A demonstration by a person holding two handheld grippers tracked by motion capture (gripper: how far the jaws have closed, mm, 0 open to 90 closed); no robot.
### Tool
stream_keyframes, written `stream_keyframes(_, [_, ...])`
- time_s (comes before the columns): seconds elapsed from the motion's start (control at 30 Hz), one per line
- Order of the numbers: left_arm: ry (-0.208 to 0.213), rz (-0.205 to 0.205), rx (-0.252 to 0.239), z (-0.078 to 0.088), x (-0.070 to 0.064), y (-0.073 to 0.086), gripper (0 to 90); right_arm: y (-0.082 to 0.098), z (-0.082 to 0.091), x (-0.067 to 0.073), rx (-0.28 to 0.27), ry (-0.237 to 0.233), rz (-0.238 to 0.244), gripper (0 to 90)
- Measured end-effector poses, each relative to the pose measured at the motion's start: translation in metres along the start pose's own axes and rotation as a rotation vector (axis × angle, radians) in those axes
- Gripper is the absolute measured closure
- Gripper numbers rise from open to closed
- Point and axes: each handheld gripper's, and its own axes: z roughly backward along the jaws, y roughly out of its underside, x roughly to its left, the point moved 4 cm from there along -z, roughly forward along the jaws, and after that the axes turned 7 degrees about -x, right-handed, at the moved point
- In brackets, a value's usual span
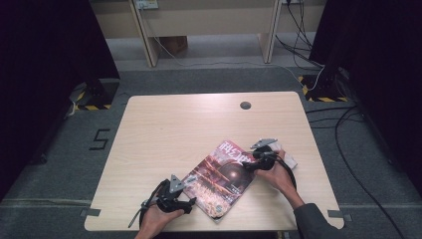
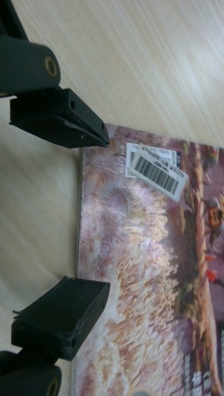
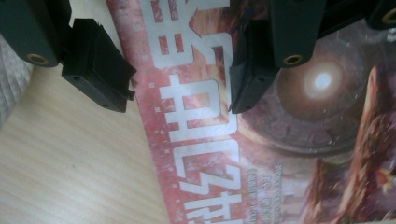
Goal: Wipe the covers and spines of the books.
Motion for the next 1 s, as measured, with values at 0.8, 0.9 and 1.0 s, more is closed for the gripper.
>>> stream_keyframes(0.8, [0.009,0.076,-0.042,0.006,0.002,-0.006,24.1,0.020,0.022,0.012,-0.004,-0.042,-0.043,40.7])
stream_keyframes(0.9, [0.038,0.072,-0.034,0.005,-0.011,-0.004,23.5,0.013,0.015,0.009,-0.009,-0.048,-0.043,40.5])
stream_keyframes(1.0, [0.044,0.026,-0.019,0.003,-0.024,-0.002,23.4,0.009,0.007,0.007,-0.016,-0.048,-0.043,41.0])
